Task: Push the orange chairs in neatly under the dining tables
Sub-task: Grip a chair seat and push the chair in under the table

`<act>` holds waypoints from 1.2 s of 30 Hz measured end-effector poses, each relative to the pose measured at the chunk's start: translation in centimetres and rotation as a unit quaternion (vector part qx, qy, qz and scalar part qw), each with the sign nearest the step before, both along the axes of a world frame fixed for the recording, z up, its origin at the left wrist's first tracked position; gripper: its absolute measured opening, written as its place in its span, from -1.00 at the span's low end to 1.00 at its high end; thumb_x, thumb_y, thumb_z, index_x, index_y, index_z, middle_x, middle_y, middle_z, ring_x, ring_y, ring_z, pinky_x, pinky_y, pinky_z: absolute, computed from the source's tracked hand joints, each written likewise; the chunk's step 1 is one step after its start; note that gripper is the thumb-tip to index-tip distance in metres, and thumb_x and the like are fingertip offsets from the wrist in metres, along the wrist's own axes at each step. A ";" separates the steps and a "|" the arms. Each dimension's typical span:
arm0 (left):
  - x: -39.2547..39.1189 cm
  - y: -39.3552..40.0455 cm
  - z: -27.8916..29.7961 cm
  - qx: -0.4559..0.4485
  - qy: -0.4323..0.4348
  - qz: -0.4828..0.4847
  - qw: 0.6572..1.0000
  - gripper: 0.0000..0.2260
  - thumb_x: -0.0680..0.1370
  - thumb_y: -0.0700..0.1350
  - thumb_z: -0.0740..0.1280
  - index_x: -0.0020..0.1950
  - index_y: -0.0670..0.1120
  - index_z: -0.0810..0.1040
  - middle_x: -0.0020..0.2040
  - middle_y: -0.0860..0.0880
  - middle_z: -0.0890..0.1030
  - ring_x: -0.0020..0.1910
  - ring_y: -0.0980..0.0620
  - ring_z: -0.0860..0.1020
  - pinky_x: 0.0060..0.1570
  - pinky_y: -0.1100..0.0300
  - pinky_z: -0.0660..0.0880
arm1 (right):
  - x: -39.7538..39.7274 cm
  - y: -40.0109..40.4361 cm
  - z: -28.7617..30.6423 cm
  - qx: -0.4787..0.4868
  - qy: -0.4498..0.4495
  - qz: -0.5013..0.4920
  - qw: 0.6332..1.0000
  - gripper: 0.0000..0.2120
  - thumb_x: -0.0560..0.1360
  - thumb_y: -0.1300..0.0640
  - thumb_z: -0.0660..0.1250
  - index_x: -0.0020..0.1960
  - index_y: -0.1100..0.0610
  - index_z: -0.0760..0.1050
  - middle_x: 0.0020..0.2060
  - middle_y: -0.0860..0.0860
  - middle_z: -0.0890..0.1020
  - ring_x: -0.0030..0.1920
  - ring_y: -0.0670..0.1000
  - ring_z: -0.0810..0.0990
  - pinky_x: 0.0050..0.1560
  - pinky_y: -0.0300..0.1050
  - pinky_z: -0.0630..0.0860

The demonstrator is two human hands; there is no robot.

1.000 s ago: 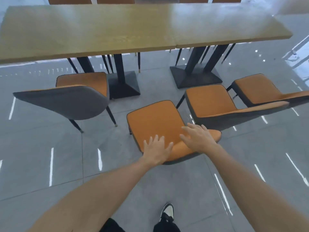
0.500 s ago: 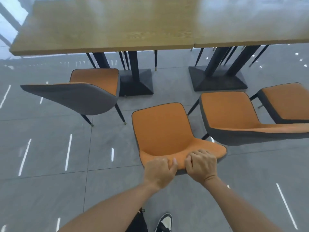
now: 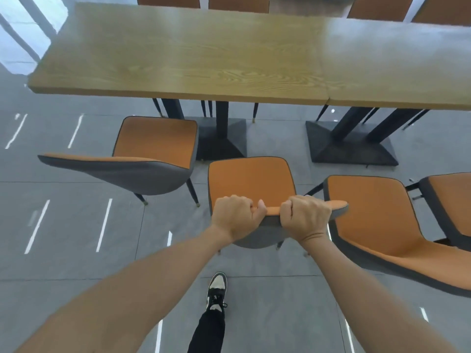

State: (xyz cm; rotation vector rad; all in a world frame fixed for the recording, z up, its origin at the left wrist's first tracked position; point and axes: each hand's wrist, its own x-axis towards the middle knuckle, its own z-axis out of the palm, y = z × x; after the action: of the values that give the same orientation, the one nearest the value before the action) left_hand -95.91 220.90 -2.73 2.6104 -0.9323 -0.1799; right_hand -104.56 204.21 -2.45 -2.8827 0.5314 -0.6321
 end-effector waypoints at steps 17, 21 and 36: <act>-5.0 2.8 -2.1 -0.009 0.033 -0.026 0.999 -0.55 0.53 0.13 0.05 -0.48 -0.08 0.31 -0.54 0.05 0.34 -0.55 -0.02 0.36 -0.49 0.17 0.34 | -5.4 3.3 -1.0 0.043 0.123 0.016 0.991 -0.68 0.45 0.06 0.16 -0.46 0.05 0.24 -0.52 -0.05 0.37 -0.47 0.02 0.30 -0.44 -0.14 0.15; -11.3 4.9 -4.2 -0.001 0.041 -0.019 0.999 -0.61 0.53 0.09 0.12 -0.45 -0.04 0.36 -0.49 0.08 0.39 -0.54 0.03 0.34 -0.48 0.19 0.26 | -11.6 2.8 -2.1 0.065 0.247 0.108 0.961 -0.62 0.55 -0.16 0.11 -0.33 0.03 0.41 -0.35 -0.10 0.50 -0.26 -0.04 0.44 -0.32 -0.09 0.30; -5.2 5.9 -4.9 -0.013 -0.016 -0.030 0.999 -0.67 0.44 0.01 0.14 -0.50 -0.03 0.19 -0.55 0.07 0.20 -0.58 0.04 0.19 -0.47 0.30 -0.04 | -8.0 2.9 -5.4 0.013 0.058 0.078 0.995 -0.66 0.39 0.05 0.22 -0.53 0.08 0.28 -0.60 -0.02 0.34 -0.56 0.04 0.27 -0.38 -0.18 0.04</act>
State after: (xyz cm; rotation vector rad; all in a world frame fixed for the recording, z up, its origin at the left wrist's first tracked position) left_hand -101.06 226.82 -7.63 2.5700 -1.0167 -0.1413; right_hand -112.60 207.07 -7.81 -2.9120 0.3223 -0.4341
